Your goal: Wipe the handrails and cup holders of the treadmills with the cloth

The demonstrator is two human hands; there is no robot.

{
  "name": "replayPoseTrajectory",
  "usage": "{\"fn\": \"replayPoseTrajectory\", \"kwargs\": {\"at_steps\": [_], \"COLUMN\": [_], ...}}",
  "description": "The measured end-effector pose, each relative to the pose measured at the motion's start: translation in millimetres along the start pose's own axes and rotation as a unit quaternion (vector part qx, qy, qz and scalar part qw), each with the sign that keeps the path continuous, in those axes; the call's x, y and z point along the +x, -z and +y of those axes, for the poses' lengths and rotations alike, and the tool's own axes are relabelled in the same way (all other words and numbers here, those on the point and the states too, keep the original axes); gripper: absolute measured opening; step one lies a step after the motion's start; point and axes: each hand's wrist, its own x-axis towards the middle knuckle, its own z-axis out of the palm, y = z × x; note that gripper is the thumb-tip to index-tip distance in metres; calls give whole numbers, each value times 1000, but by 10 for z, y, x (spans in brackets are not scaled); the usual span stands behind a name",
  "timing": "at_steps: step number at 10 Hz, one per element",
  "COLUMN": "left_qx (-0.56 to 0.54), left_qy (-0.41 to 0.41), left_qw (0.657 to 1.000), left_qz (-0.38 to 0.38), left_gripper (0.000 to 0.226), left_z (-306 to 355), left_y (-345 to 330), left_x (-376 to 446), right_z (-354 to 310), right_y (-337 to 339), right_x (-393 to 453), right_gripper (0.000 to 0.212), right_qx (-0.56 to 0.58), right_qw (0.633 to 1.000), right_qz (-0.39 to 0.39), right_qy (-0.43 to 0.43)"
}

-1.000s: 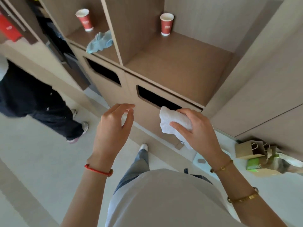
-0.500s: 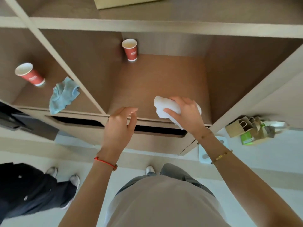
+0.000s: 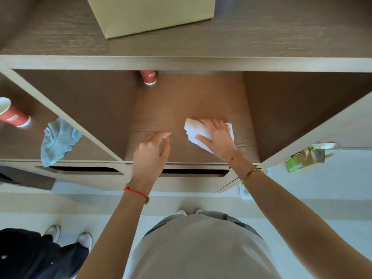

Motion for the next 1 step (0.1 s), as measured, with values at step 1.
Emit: {"fn": "replayPoseTrajectory", "kwargs": {"at_steps": [1], "left_qx": [-5], "left_qy": [-2], "left_qw": [1000], "left_qz": [16], "left_gripper": [25], "left_z": [-27], "left_y": [24], "left_x": [39], "right_z": [-49], "right_y": [194], "right_x": [-149], "right_gripper": [50], "right_qx": [47], "right_qw": [998], "right_qz": [52], "right_qy": [-6]}}
